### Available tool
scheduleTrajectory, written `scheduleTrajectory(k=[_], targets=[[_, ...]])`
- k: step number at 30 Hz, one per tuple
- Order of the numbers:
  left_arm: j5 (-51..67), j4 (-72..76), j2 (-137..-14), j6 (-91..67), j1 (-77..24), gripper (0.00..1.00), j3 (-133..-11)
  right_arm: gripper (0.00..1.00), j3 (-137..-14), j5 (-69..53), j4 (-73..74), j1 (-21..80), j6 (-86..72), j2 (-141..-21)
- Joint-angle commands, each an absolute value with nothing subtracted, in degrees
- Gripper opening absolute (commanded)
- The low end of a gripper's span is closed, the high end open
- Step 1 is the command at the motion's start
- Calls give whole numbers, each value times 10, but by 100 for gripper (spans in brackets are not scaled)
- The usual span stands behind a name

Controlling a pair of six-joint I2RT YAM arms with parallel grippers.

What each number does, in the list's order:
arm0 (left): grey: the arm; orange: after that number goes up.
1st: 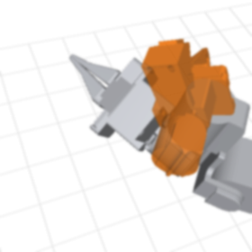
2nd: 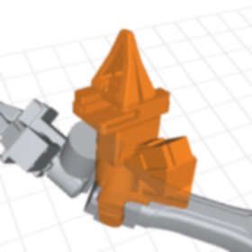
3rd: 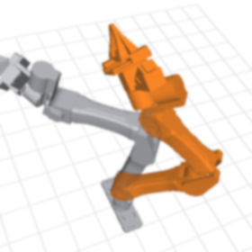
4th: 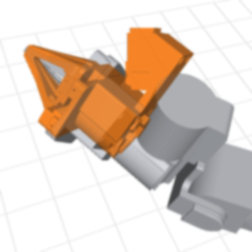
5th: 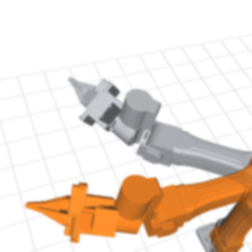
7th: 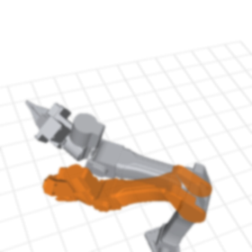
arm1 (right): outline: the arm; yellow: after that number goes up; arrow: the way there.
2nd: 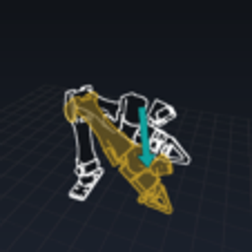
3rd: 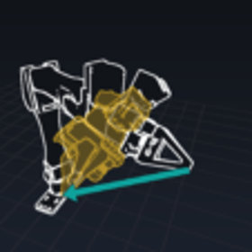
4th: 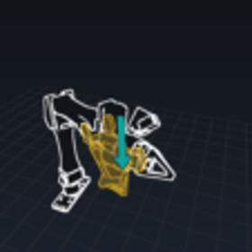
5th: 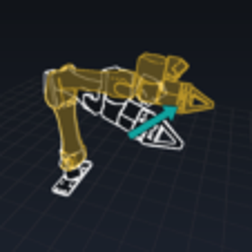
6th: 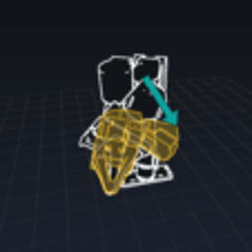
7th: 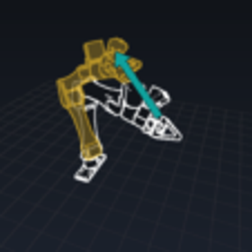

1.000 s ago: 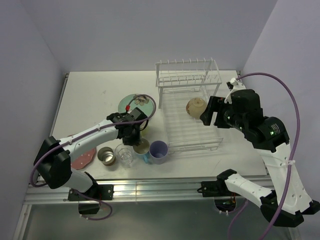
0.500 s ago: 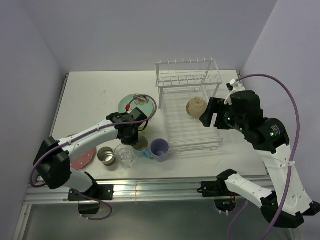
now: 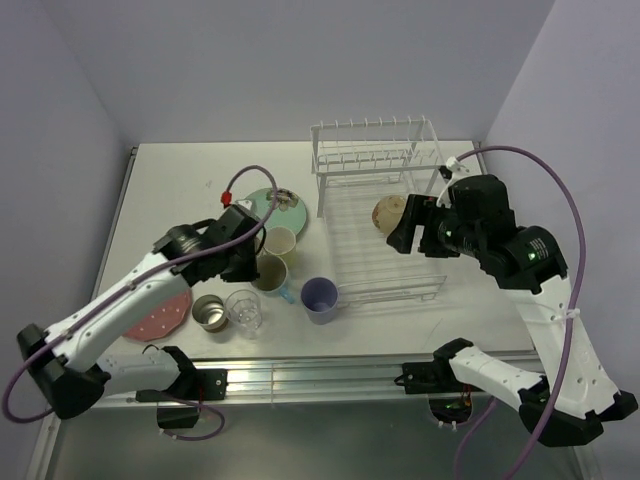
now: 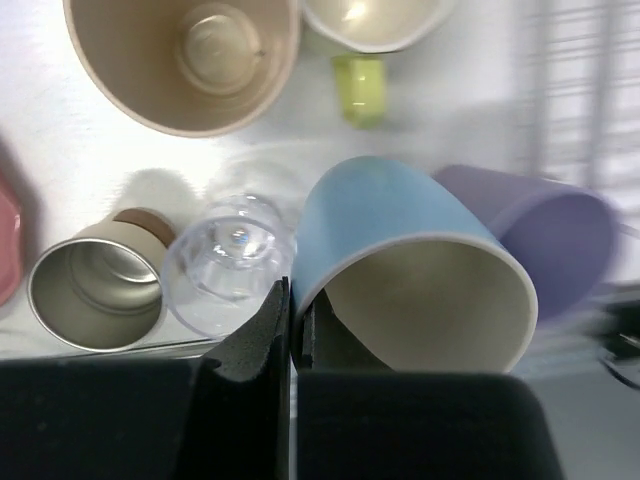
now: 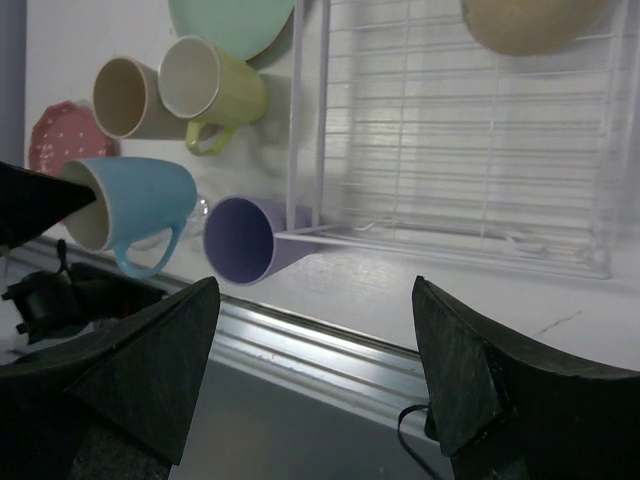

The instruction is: Load the mixed dishes into the dish rack

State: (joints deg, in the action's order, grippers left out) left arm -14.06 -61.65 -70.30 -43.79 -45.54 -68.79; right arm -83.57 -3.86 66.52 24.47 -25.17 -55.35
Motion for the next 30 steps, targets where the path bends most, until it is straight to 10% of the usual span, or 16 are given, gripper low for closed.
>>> scheduleTrajectory(k=[1, 11, 20, 30], targets=[[-85, -567, -621, -437, -457, 0, -753, 85, -841, -108, 639, 240, -273, -571], [32, -311, -445, -374, -457, 0, -702, 79, -742, -510, 411, 239, -584, -556], [79, -143, -428, -370, -457, 0, -671, 78, -641, -548, 96, 265, -879, -491], [112, -65, -468, -374, -456, 0, -697, 73, -637, -488, 79, 342, -885, -494]])
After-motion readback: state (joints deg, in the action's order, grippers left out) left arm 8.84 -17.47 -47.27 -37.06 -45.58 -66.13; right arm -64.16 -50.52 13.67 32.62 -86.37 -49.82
